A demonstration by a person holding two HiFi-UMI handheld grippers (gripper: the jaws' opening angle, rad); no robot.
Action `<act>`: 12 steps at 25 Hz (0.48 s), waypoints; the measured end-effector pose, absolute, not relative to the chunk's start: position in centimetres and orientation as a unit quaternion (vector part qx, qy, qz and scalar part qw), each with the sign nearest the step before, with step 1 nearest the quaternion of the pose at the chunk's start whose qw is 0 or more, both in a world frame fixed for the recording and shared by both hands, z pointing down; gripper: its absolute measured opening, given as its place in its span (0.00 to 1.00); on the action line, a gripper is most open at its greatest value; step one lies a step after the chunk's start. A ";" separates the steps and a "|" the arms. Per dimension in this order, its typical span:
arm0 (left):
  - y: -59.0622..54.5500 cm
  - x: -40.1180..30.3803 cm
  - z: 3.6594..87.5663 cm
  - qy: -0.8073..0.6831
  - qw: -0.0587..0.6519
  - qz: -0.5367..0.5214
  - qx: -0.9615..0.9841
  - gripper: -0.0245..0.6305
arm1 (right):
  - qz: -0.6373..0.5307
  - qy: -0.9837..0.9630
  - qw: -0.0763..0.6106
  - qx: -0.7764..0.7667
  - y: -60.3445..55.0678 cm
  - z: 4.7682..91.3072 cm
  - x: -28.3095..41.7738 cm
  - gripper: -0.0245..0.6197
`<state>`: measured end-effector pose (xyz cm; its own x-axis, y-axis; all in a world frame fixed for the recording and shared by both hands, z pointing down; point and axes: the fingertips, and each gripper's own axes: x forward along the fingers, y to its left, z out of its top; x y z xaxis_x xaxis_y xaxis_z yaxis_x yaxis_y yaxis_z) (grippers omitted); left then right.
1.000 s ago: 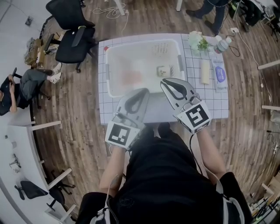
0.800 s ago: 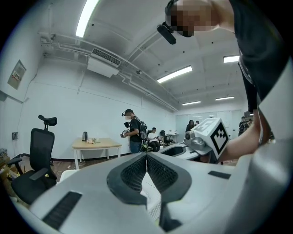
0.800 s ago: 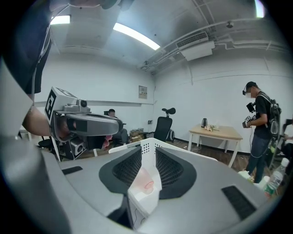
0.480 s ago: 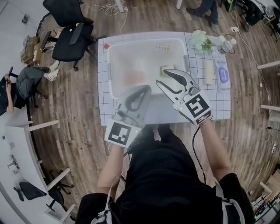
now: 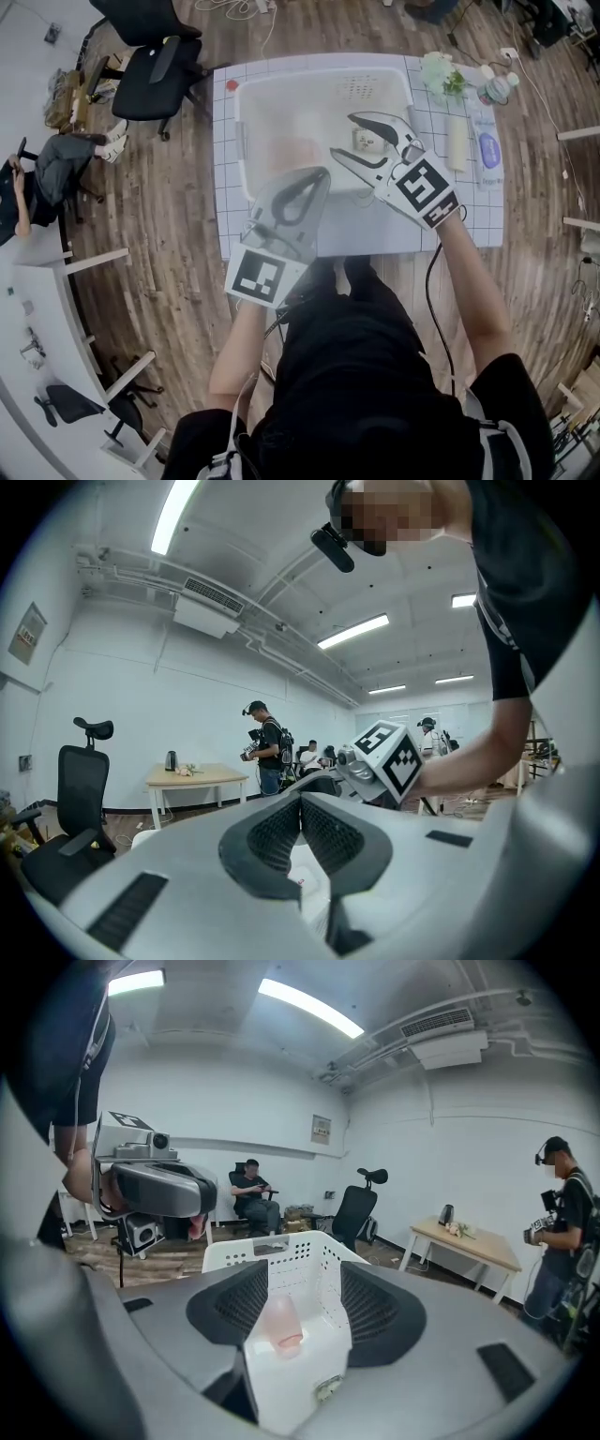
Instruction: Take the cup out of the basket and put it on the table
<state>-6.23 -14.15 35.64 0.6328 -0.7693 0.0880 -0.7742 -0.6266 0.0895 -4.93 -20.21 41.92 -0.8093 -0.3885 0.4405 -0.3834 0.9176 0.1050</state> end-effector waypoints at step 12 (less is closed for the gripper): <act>-14.8 -7.1 36.7 -0.429 0.065 0.017 0.901 0.05 | -0.032 -0.943 0.314 0.103 -22.6 47.3 -9.4 0.46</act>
<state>-7.15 -14.83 36.66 0.6318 -0.7703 0.0858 -0.7747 -0.6238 0.1035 -9.44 -22.57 47.29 -0.7813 -0.2140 0.5863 -0.1742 0.9768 0.1244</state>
